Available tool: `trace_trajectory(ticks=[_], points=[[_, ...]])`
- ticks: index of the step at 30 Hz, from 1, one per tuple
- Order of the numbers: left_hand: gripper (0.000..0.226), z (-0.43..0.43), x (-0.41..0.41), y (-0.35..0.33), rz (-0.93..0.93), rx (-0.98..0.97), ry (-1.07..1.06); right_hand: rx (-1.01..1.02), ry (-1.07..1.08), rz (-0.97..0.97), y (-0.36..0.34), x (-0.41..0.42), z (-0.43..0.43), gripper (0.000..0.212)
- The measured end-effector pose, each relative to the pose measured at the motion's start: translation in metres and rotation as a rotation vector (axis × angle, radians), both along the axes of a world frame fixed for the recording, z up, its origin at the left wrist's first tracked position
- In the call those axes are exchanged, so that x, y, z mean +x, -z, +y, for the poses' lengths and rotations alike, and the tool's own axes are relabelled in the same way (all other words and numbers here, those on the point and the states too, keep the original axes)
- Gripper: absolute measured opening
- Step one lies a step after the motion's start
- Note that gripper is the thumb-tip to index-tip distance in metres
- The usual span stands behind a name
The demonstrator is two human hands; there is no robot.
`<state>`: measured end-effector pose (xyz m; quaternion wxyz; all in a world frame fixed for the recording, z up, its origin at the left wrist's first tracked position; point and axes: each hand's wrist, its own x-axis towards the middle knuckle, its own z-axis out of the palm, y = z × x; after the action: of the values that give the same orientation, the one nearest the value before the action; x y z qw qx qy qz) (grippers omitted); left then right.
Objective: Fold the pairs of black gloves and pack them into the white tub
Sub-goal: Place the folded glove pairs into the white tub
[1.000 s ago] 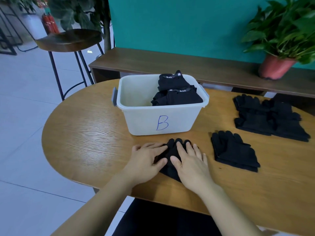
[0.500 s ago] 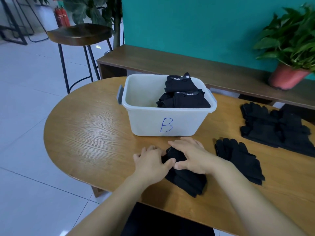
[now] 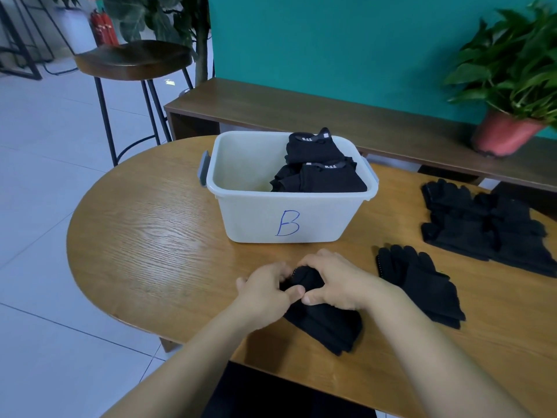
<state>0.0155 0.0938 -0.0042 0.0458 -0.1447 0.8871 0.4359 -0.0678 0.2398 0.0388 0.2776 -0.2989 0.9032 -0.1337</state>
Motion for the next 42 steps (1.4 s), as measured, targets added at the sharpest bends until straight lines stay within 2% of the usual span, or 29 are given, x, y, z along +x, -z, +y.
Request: trace_trajectory(ticks=[6, 16, 23, 29, 32, 35, 38, 40, 42], points=[[0.018, -0.002, 0.008, 0.008, 0.084, 0.111, -0.004, -0.042, 0.003, 0.005, 0.002, 0.001, 0.001, 0.051], [0.02, -0.003, 0.012, 0.004, 0.062, 0.179, -0.016, -0.11, 0.002, -0.053, -0.002, -0.004, 0.003, 0.041], [0.036, -0.004, 0.015, -0.003, 0.062, 0.261, 0.0, -0.212, -0.008, -0.15, -0.007, -0.005, 0.01, 0.038], [0.029, -0.011, 0.015, -0.029, 0.109, 0.401, 0.024, -0.309, -0.01, -0.194, -0.03, -0.012, 0.022, 0.035], [0.033, -0.018, 0.014, -0.063, 0.224, 0.341, 0.016, -0.35, -0.022, -0.176, -0.058, -0.017, 0.029, 0.034], [0.026, -0.025, 0.009, -0.103, 0.392, 0.239, -0.004, -0.384, -0.031, -0.127, -0.097, -0.023, 0.038, 0.034], [0.026, -0.034, -0.004, -0.137, 0.575, 0.118, -0.118, -0.424, -0.012, -0.096, -0.144, -0.032, 0.047, 0.032], [0.043, -0.045, -0.018, -0.15, 0.618, -0.041, -0.221, -0.452, -0.003, -0.047, -0.174, -0.04, 0.051, 0.032], [0.072, -0.057, -0.032, -0.15, 0.524, -0.223, -0.284, -0.475, 0.008, 0.018, -0.198, -0.048, 0.053, 0.032]])
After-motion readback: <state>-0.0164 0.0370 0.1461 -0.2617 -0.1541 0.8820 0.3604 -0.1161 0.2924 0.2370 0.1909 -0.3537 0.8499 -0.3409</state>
